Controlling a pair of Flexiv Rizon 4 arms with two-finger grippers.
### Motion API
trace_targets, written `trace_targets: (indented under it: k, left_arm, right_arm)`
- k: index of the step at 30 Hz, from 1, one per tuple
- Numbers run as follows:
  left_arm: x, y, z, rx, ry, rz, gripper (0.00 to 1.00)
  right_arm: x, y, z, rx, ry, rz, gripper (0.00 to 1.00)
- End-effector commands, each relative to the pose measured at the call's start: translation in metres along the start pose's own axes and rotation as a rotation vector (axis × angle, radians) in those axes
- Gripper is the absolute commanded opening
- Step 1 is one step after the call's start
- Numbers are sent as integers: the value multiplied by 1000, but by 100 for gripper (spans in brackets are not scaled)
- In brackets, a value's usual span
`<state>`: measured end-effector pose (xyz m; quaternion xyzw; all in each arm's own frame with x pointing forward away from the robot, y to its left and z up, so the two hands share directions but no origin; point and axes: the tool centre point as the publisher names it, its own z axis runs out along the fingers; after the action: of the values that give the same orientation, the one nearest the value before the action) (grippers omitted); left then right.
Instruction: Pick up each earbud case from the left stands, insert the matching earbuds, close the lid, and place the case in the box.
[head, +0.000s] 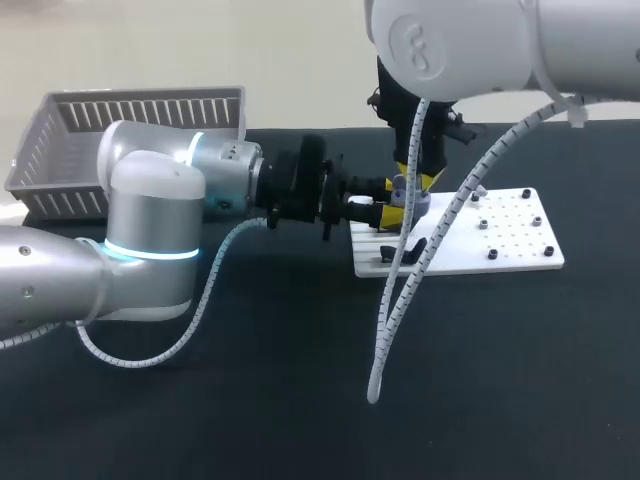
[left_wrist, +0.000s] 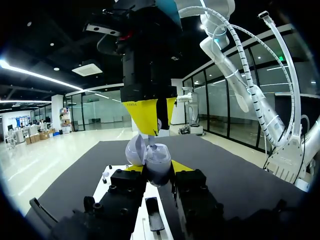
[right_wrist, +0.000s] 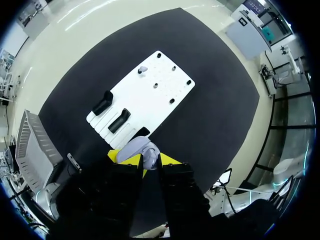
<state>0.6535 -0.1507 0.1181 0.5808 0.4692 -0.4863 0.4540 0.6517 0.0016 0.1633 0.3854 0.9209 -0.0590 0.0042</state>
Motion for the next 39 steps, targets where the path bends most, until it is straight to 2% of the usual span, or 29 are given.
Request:
trace_targets:
  k: [1, 21, 22, 24, 25, 26, 28, 34, 39]
  left_arm:
    - [1, 0, 0, -2, -3, 3, 0]
    - [1, 0, 0, -2, -3, 3, 0]
    - [1, 0, 0, -2, -3, 3, 0]
    - [1, 0, 0, -2, -3, 3, 0]
    - [1, 0, 0, -2, -3, 3, 0]
    - [1, 0, 0, -2, -3, 3, 0]
    - [1, 0, 0, -2, -3, 3, 0]
    - [1, 0, 0, -2, -3, 3, 0]
    - [1, 0, 0, -2, -3, 3, 0]
  right_arm:
    - [-1, -1, 3, -3, 5, 3, 0]
    - [1, 0, 12, 5, 7, 9, 0]
    - [1, 0, 12, 6, 9, 8, 34]
    - [2, -1, 11, 4, 11, 4, 85]
    - [3, -2, 10, 3, 12, 3, 97]
    - [3, -4, 8, -2, 12, 2, 100]
    - [6, -9, 3, -29, 17, -5, 100]
    - [16, -28, -16, -119, -41, -19, 100]
    - [3, -46, -24, -193, -102, -2, 100]
